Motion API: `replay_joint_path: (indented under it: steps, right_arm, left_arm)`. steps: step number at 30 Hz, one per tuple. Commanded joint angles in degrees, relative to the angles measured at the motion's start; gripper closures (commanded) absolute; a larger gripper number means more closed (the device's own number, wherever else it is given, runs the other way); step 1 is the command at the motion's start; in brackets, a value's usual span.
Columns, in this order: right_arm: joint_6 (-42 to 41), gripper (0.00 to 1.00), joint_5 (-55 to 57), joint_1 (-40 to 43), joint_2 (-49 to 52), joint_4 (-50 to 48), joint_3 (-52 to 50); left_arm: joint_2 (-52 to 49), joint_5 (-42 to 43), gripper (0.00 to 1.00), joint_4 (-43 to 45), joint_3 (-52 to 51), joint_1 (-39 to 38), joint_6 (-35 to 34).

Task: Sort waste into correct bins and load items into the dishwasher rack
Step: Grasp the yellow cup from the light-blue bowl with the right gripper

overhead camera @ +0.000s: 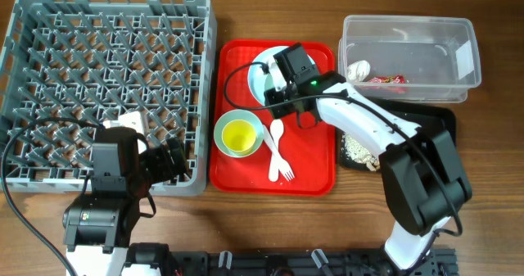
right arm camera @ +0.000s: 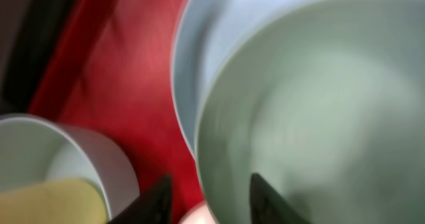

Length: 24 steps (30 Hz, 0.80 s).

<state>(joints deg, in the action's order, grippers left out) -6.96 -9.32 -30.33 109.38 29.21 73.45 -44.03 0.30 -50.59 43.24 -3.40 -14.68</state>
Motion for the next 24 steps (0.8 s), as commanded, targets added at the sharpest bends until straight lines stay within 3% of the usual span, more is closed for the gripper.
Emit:
replay_joint_path:
  steps: [1, 6, 10, 16, 18, 22, 24]
  right_arm:
    - [-0.7, 0.52, 0.1, -0.1, -6.3, 5.9, 4.6]
    - [-2.7, 0.49, -12.4, -0.4, -14.7, 11.0, 6.2]
    - [-8.5, 0.47, -12.4, -3.3, -13.6, 15.6, 5.5]
    - [-16.2, 0.53, -6.5, -8.4, -8.3, 15.8, 2.9]
    - [-17.6, 0.61, -6.1, -8.8, -5.7, 15.6, 2.9]
    - [-20.2, 0.67, -5.9, -8.8, -1.8, 14.8, 2.9]
    - [-20.2, 0.78, -5.9, -8.8, -0.8, 14.8, 2.9]
  left_arm:
    - [0.0, 0.5, 0.0, 0.2, 1.0, -0.2, 0.5]
    - [0.0, 0.5, 0.0, 0.2, 1.0, -0.2, 0.5]
    - [0.0, 0.5, 0.0, 0.2, 1.0, -0.2, 0.5]
    - [0.0, 0.5, 0.0, 0.2, 1.0, -0.2, 0.5]
    - [0.0, 0.5, 0.0, 0.2, 1.0, -0.2, 0.5]
    - [0.0, 0.5, 0.0, 0.2, 1.0, -0.2, 0.5]
    - [0.0, 0.5, 0.0, 0.2, 1.0, -0.2, 0.5]
